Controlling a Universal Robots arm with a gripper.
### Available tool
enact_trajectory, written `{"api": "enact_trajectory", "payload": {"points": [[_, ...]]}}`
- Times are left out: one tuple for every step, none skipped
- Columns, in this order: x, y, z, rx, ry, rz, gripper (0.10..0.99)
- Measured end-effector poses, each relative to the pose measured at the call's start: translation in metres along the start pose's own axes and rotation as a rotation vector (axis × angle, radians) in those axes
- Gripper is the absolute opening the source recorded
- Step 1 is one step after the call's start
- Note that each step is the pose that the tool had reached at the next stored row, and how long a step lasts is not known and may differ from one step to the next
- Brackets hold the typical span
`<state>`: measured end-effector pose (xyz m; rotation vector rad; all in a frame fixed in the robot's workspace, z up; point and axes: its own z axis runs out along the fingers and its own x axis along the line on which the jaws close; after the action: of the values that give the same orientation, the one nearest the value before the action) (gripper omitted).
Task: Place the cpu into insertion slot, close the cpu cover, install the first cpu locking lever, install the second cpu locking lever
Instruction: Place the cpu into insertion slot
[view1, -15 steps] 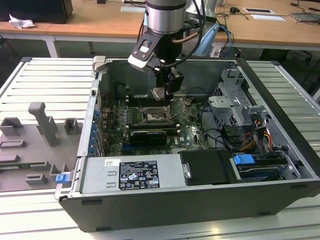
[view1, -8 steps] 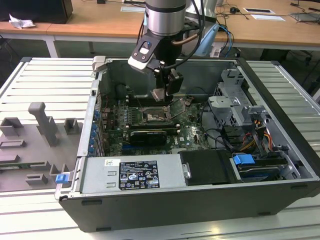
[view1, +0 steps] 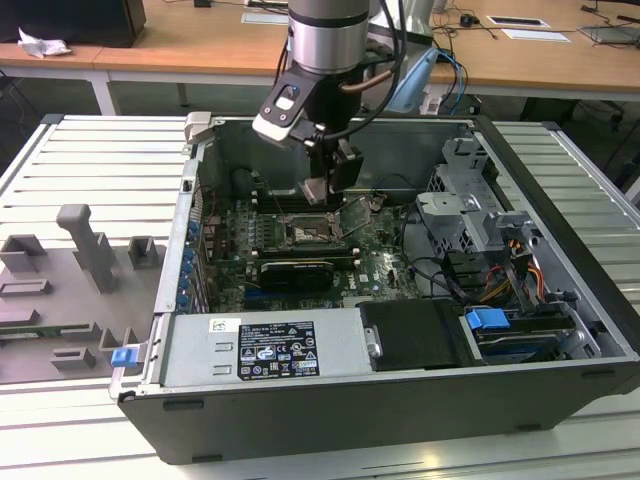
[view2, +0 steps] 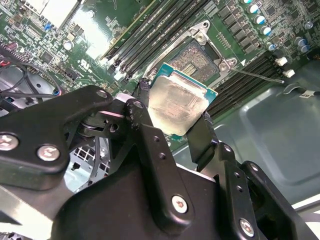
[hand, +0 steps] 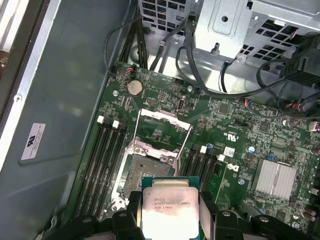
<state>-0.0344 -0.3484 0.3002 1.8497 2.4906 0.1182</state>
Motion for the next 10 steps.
{"api": "enact_trajectory", "payload": {"points": [[0.0,0.0,0.0004,0.0,-0.0002,0.001,0.541],[0.0,-0.0001,0.0007,0.0,-0.0002,0.002,0.541],[0.0,-0.0001,0.0009,0.0,-0.0002,0.003,0.541],[0.0,-0.0001,0.001,0.0,-0.0003,0.003,0.541],[0.0,-0.0001,0.0014,0.0,-0.0003,0.004,0.541],[0.0,-0.0002,0.0016,0.0,-0.0004,0.004,0.541],[0.0,-0.0002,0.0019,0.0,-0.0003,0.004,0.541],[0.0,-0.0002,0.0021,0.0,-0.0004,0.005,0.541],[0.0,-0.0002,0.0023,0.0,-0.0004,0.005,0.541],[0.0,-0.0002,0.0024,0.0,-0.0004,0.005,0.541]]}}
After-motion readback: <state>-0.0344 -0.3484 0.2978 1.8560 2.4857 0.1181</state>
